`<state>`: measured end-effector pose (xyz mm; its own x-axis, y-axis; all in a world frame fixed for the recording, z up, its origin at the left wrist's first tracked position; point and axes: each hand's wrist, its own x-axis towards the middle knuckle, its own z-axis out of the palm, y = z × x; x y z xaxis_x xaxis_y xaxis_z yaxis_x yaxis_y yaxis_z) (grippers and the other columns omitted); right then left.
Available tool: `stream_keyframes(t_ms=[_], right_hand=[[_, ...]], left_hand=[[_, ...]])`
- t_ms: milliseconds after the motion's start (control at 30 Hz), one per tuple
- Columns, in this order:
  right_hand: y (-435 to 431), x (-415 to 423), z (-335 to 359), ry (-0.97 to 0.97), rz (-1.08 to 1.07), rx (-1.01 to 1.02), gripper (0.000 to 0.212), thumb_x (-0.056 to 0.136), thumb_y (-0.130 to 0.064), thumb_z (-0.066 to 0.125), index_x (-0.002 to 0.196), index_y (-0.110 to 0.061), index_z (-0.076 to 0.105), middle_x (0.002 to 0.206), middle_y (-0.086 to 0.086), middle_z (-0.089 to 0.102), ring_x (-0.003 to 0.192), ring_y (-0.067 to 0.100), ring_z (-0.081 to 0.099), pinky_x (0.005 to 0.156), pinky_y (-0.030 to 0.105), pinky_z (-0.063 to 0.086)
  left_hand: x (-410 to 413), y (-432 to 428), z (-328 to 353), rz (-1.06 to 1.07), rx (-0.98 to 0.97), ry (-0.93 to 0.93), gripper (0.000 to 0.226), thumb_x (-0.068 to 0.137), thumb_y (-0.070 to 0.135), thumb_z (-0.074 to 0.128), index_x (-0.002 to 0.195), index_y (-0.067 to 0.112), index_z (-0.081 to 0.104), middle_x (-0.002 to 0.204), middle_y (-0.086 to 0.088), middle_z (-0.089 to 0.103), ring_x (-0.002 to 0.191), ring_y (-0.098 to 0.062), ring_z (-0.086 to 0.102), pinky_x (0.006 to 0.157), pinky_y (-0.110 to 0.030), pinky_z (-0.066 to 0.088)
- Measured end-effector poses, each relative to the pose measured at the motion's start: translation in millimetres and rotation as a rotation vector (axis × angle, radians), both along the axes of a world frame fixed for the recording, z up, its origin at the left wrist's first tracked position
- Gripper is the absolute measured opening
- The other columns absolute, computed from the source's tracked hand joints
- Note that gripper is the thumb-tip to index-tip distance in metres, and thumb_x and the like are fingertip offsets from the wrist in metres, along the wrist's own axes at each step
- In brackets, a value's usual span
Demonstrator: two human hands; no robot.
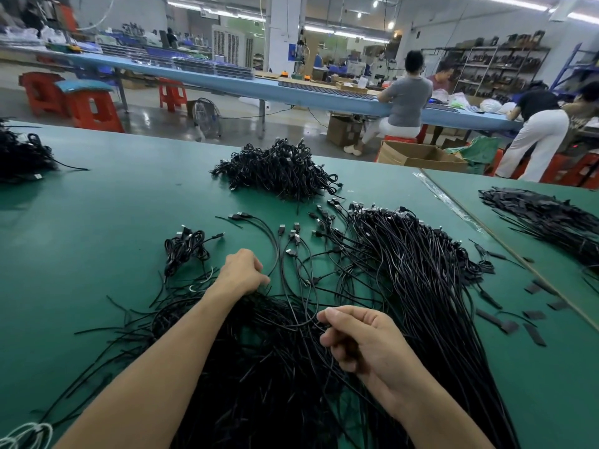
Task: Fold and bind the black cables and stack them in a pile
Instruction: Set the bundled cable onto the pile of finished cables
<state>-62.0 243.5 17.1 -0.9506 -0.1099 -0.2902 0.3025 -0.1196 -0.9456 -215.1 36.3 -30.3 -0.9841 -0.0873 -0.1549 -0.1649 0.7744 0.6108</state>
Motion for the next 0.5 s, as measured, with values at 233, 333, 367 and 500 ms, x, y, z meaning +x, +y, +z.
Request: stream_keyframes(t_ms=[233,333,367,500], right_hand=[[-3,-2,-2,-0.012,0.000,0.010,0.015,0.093,-0.015,0.065,0.088,-0.006,0.076,0.072,0.013,0.069,0.050,0.011,0.052,0.041,0.018,0.035],[-4,-6,1,-0.003,-0.017,-0.039,0.019,0.089,-0.020,0.067,0.096,-0.004,0.074,0.078,0.012,0.070,0.056,0.011,0.056,0.045,0.019,0.040],[-5,-8,3,0.006,-0.016,-0.053,0.028,0.086,-0.028,0.068,0.101,-0.004,0.073,0.081,0.011,0.071,0.061,0.012,0.059,0.049,0.020,0.043],[-13,-20,12,0.020,0.008,-0.070,0.055,0.077,-0.051,0.061,0.112,-0.009,0.066,0.097,0.007,0.074,0.088,0.018,0.068,0.076,0.031,0.053]], left_hand=[[9,-4,3,0.125,0.251,0.237,0.014,0.094,0.022,0.066,0.103,0.014,0.074,0.095,0.002,0.069,0.090,-0.015,0.064,0.082,-0.027,0.046],[38,4,17,0.027,0.301,0.597,0.006,0.093,0.021,0.067,0.096,0.023,0.072,0.083,0.014,0.064,0.076,0.000,0.059,0.073,-0.016,0.046],[49,5,20,-0.063,0.325,0.642,0.008,0.090,0.022,0.070,0.091,0.030,0.070,0.081,0.017,0.063,0.074,0.002,0.058,0.069,-0.011,0.044],[86,7,36,-0.471,0.391,0.425,0.016,0.081,0.022,0.081,0.082,0.037,0.075,0.083,0.016,0.068,0.078,-0.003,0.062,0.069,-0.011,0.043]])
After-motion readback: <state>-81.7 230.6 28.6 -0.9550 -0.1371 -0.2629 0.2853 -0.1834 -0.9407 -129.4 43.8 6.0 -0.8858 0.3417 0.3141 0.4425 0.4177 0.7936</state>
